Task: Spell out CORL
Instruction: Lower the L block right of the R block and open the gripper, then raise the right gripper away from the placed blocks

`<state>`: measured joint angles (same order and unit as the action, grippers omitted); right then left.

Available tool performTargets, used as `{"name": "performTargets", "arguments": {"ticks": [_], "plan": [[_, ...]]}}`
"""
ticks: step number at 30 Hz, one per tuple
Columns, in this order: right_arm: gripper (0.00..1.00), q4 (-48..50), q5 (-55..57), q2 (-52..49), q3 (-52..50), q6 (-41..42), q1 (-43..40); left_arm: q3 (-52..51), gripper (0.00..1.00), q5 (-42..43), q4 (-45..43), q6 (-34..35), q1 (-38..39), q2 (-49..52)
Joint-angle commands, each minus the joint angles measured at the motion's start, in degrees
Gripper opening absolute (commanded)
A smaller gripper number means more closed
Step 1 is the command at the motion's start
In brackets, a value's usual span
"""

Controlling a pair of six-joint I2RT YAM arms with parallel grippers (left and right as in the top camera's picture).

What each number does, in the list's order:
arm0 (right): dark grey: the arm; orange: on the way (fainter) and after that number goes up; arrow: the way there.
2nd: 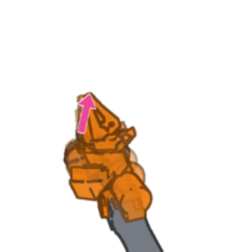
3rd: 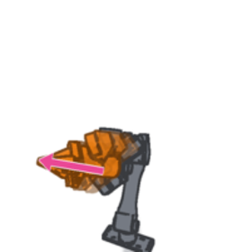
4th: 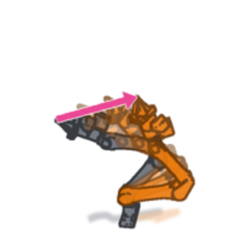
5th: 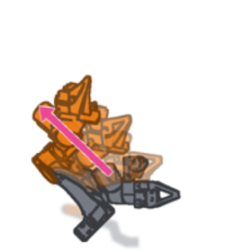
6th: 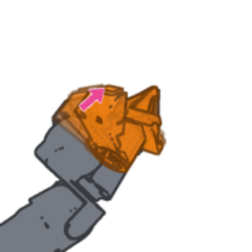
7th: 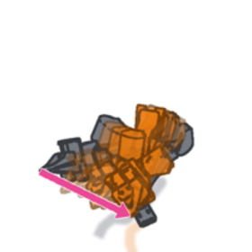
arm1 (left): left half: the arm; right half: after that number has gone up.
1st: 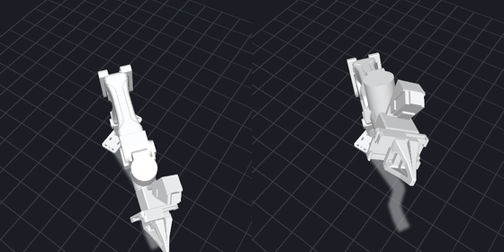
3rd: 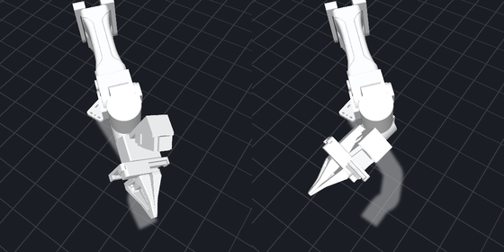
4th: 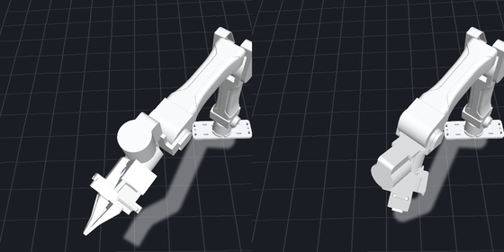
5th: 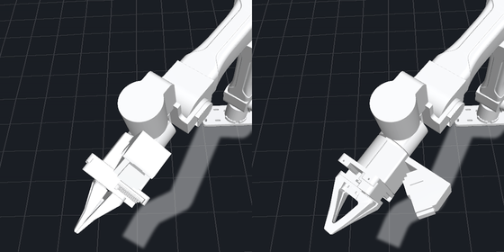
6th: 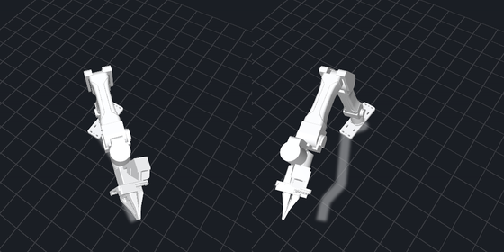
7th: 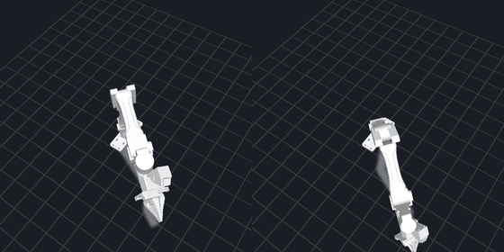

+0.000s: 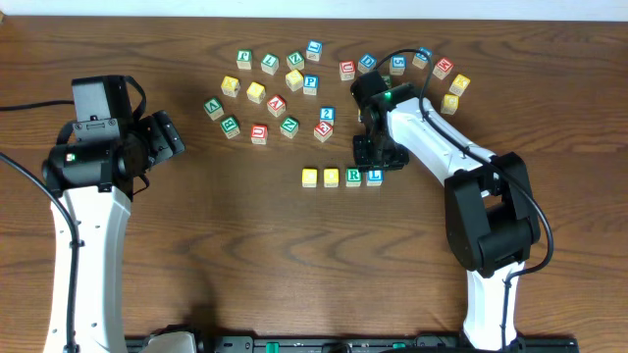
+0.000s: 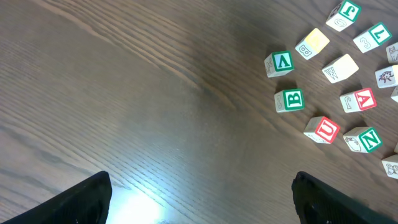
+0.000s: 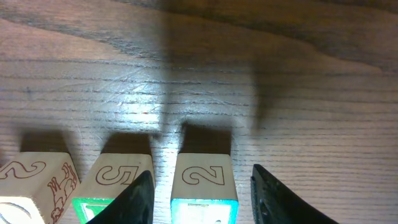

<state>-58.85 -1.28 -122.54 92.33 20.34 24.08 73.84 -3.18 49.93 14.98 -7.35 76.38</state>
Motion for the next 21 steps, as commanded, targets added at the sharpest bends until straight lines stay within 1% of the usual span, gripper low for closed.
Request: {"name": "performTargets", "arguments": {"ticks": [1, 7, 14, 18, 21], "plan": [[0.46, -0.4, 0.0, -0.5, 2.4, -0.3, 0.1, 0.3, 0.91, -0.5, 0.2, 0.1, -0.1, -0.4], [0.47, -2.8, 0.1, -0.5, 6.3, -0.9, 0.0, 0.3, 0.91, -0.5, 0.2, 0.1, -0.1, -0.4], [0.45, -7.5, 0.1, -0.5, 12.1, -2.1, -0.8, 0.3, 0.91, -0.5, 0.2, 0.1, -0.1, -0.4], [0.44, -11.0, 0.1, -0.5, 16.8, -2.9, -1.0, 0.3, 0.91, -0.5, 0.2, 0.1, -0.1, -0.4], [0.43, -14.6, 0.0, -0.4, 22.2, -4.8, -1.0, 0.3, 0.91, -0.5, 0.2, 0.1, -0.1, -0.4]]}}
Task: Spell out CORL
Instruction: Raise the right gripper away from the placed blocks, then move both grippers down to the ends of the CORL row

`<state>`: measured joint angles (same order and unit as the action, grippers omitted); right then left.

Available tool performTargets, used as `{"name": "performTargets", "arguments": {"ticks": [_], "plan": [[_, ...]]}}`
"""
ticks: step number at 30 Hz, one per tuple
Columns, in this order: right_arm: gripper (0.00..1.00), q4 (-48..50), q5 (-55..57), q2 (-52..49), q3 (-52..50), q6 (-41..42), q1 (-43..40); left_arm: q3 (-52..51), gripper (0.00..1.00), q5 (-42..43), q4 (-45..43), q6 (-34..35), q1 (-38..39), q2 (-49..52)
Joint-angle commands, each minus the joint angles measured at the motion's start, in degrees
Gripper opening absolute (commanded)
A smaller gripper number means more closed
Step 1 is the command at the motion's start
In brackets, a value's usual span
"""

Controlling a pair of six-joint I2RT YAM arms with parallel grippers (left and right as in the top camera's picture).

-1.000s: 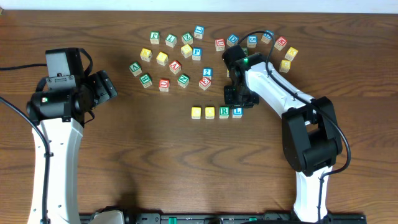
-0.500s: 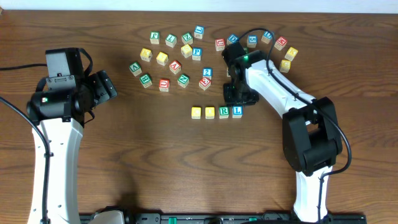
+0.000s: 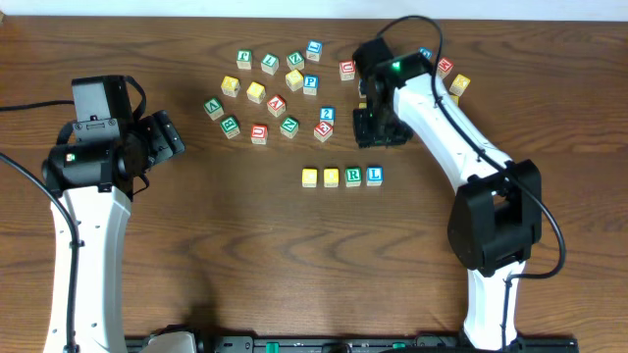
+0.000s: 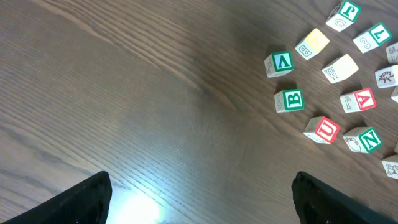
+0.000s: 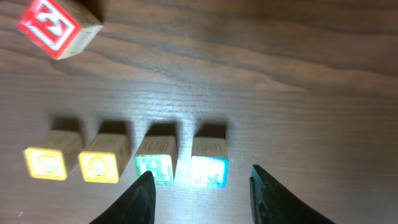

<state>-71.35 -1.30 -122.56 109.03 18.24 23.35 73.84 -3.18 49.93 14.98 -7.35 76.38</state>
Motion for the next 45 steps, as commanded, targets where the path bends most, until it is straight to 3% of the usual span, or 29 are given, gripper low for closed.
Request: {"name": "performTargets", "arguments": {"ticks": [1, 12, 23, 31, 33, 34, 45], "plan": [[0.43, -2.9, 0.1, -0.4, 6.8, -3.1, -0.4, 0.3, 0.91, -0.5, 0.2, 0.1, -0.1, -0.4], [0.43, -14.5, -6.4, 3.5, 21.0, -8.7, -5.6, 0.3, 0.91, -0.5, 0.2, 0.1, -0.1, -0.4], [0.44, -19.6, -9.4, 16.6, 21.1, -11.5, -17.6, 0.3, 0.91, -0.3, 2.2, 0.1, -0.1, -0.4], [0.48, -19.7, -9.4, 18.0, 16.3, -11.7, -20.9, 0.3, 0.91, -0.3, 1.3, 0.1, -0.1, -0.4], [0.48, -16.6, -9.6, 18.0, 10.0, -11.5, -20.6, 0.3, 0.67, 2.4, 1.1, 2.6, 0.0, -0.4], [0.49, -15.1, -9.9, 18.0, 7.5, -11.4, -20.6, 0.3, 0.63, 3.4, 0.7, 3.1, 0.2, -0.4], [0.49, -0.3, -11.8, 18.0, -15.0, -7.2, -19.9, 0.3, 0.51, 5.8, -1.2, 6.0, 12.3, 8.5]]}}
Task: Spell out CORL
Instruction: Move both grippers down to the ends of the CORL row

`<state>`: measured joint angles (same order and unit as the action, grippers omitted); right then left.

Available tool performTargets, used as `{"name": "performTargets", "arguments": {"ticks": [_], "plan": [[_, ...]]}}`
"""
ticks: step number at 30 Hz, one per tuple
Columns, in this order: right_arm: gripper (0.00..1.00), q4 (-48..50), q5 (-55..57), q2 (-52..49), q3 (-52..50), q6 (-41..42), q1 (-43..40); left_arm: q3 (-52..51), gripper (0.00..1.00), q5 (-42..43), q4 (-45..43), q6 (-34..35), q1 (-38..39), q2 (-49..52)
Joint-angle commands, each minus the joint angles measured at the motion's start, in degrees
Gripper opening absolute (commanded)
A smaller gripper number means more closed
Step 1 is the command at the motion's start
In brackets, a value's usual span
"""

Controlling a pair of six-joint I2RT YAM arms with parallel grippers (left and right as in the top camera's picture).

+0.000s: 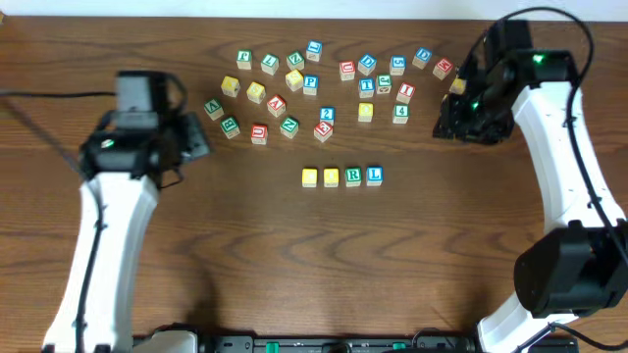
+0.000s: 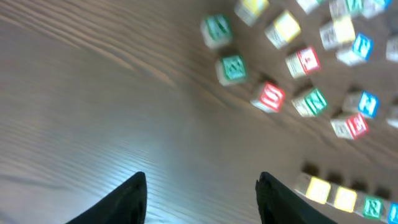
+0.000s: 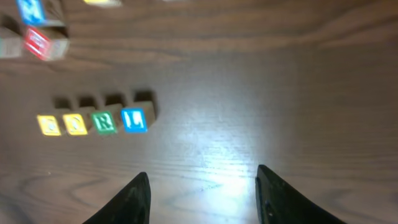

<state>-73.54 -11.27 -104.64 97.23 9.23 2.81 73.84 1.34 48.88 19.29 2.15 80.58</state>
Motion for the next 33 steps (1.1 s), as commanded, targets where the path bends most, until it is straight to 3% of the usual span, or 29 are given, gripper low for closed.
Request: {"name": "performTargets", "arguments": {"ticks": [1, 13, 19, 33], "plan": [[0.49, 2.8, -1.8, 0.0, -4.2, 2.4, 0.8, 0.3, 0.49, 1.2, -0.1, 2.4, 3.6, 5.4], [0.53, 8.5, -1.8, 0.0, -10.6, 4.0, 1.8, 0.3, 0.47, 1.2, -1.9, 4.0, 9.7, 9.0], [0.53, 8.8, -2.0, 0.0, -12.3, 4.1, 1.9, 0.3, 0.47, 1.2, -3.6, 7.9, 10.2, 9.8], [0.54, 11.1, -2.0, -0.5, -14.5, 5.1, 4.8, 0.1, 0.47, 1.2, -3.6, 8.3, 10.2, 13.1]]}}
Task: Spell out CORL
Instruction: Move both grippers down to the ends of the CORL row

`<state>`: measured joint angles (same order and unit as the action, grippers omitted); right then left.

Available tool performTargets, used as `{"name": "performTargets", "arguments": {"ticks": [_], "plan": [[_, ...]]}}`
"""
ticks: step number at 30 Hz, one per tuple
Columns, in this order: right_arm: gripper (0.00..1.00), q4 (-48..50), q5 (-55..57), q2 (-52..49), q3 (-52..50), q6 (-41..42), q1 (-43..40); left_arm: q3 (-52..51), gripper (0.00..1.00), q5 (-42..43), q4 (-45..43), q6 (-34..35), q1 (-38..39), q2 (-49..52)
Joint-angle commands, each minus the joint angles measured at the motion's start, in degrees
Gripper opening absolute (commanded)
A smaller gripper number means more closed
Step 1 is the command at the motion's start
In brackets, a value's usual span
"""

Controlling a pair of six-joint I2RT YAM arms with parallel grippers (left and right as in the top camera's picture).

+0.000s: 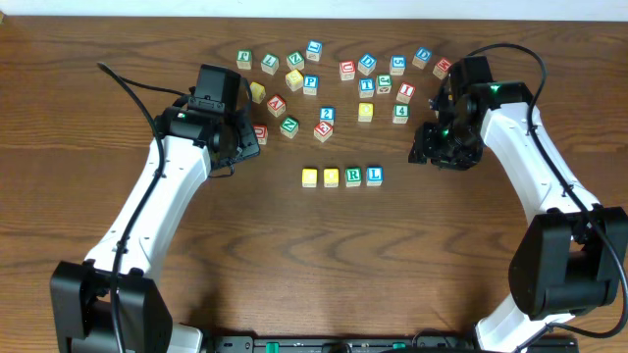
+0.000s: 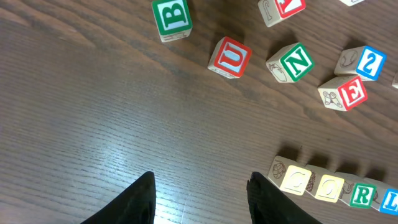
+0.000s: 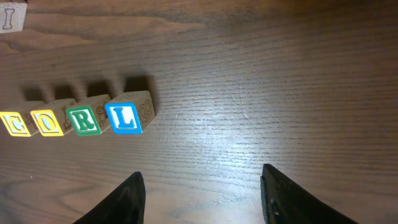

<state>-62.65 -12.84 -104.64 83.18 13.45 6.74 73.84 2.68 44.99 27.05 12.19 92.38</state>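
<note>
Four letter blocks stand in a row mid-table: yellow C [image 1: 310,176], yellow O [image 1: 332,176], green R [image 1: 353,176], blue L [image 1: 374,176]. The right wrist view reads the row as C [image 3: 13,123], O [image 3: 46,122], R [image 3: 83,119], L [image 3: 124,117]. My right gripper [image 1: 442,152] hangs open and empty to the right of the L [image 3: 200,174]. My left gripper [image 1: 238,150] is open and empty up and left of the C [image 2: 297,180], over bare wood [image 2: 200,180].
Many loose letter and number blocks lie scattered across the back of the table [image 1: 314,69]. Nearest my left gripper are a green B [image 2: 172,17], a red U [image 2: 231,57], a green N [image 2: 292,62] and a red E [image 2: 345,93]. The wood in front of the row is bare.
My left arm has moved right, from the table's left side to the left edge of the scattered blocks. My right gripper has come down and left, closer to the L. The row is unchanged.
My right gripper stood open low around the L block at the row's right end. Then it was raised above the finished row, then far out to the right, and now it has come back near the L. The left arm stayed at the left, then came inward.
</note>
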Motion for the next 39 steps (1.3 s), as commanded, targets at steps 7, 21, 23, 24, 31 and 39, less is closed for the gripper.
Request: {"name": "performTargets", "arguments": {"ticks": [7, 21, 23, 24, 31, 39], "plan": [[0.54, 0.4, 1.3, -1.6, -0.5, 1.3, 2.5, -1.2, 0.43, 1.3, 0.1, 1.8, 0.2, 2.4], [0.48, 1.9, 3.6, -6.8, -0.5, 1.3, 3.6, -1.3, 0.36, 3.3, -1.6, 1.7, 4.4, 8.3], [0.47, 2.1, 3.5, -7.8, -0.5, 1.3, 4.0, -1.3, 0.31, 3.3, -1.6, 1.7, 5.2, 9.0], [0.45, 2.2, 3.5, -8.0, -0.5, 1.3, 4.2, -1.3, 0.29, 3.3, -1.4, 1.8, 5.6, 9.5], [0.45, 3.1, 3.5, -8.9, -0.5, 1.8, 5.1, -1.5, 0.25, 3.3, -1.9, 1.8, 6.1, 11.7], [0.45, 3.5, 3.5, -8.9, -0.5, 2.4, 5.7, -1.5, 0.25, 3.3, -2.2, 1.8, 6.2, 12.3]]}}
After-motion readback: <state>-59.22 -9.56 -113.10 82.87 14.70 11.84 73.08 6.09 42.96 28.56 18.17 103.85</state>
